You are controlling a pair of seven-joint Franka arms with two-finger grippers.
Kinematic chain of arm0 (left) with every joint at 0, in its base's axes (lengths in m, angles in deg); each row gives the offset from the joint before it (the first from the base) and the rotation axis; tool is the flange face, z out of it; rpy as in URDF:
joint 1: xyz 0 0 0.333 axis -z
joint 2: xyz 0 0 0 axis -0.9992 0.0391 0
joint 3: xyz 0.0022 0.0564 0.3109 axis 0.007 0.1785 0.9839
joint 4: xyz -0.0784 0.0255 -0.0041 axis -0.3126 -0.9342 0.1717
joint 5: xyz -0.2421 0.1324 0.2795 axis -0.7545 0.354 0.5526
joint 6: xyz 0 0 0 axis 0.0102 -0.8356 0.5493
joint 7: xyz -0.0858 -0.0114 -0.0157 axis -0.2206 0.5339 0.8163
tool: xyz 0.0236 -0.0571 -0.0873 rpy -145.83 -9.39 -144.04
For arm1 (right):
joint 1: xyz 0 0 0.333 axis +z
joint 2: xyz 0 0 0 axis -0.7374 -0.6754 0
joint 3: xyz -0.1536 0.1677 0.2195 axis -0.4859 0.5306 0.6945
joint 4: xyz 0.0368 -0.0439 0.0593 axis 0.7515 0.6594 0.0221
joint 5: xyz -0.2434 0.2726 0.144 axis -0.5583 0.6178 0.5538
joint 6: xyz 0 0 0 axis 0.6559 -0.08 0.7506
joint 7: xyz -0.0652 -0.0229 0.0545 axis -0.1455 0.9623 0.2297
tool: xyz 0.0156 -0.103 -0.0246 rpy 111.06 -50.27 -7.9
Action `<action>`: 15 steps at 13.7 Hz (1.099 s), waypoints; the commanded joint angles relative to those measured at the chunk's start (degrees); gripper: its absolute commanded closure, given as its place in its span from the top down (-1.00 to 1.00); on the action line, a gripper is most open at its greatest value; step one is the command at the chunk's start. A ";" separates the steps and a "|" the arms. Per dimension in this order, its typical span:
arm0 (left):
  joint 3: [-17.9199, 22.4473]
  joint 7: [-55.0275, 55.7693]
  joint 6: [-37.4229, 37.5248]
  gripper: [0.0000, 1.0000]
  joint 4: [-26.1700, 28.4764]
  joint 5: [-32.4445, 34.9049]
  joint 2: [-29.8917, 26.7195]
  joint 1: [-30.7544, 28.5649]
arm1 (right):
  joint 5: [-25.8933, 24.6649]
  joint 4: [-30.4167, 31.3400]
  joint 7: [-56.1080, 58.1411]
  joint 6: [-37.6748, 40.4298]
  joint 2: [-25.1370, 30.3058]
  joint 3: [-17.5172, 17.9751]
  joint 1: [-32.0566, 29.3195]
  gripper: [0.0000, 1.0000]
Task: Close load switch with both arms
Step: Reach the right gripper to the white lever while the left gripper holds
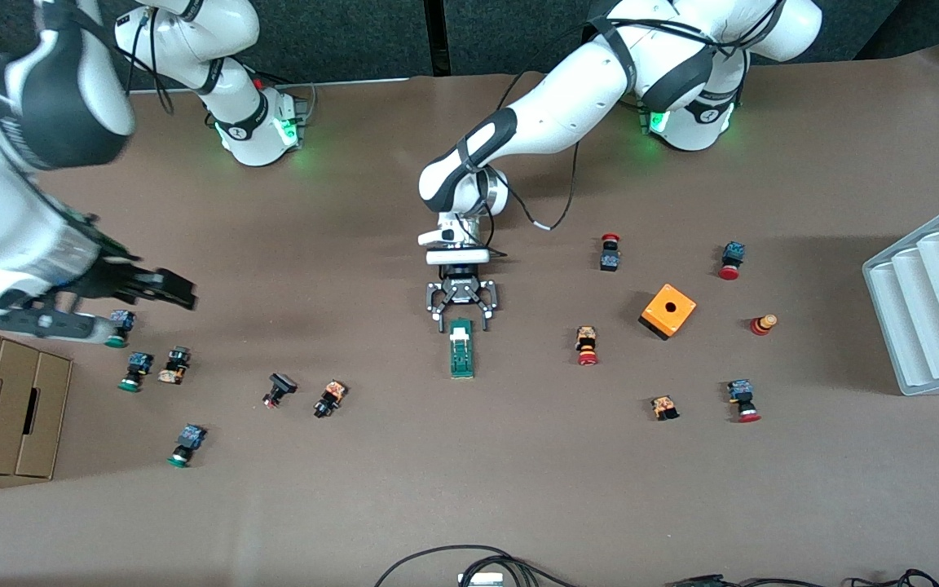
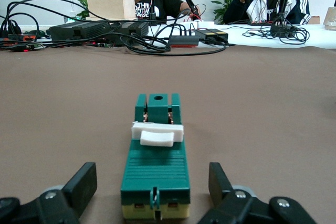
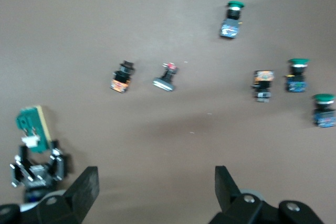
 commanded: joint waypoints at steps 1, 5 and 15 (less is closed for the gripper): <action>-0.79 -1.61 0.71 0.88 -0.58 -1.48 -0.76 -0.07 | 2.77 -1.78 -14.51 -4.52 -4.23 -0.38 5.17 0.97; -0.79 -2.14 0.71 0.49 -0.49 -1.66 -0.58 -0.07 | 5.16 -6.69 -37.88 -11.56 -12.92 -0.38 12.82 0.97; -0.79 -2.31 0.71 0.18 -0.49 -1.30 -0.41 0.02 | 12.98 -12.60 -78.18 -29.93 -31.83 -0.47 25.65 0.88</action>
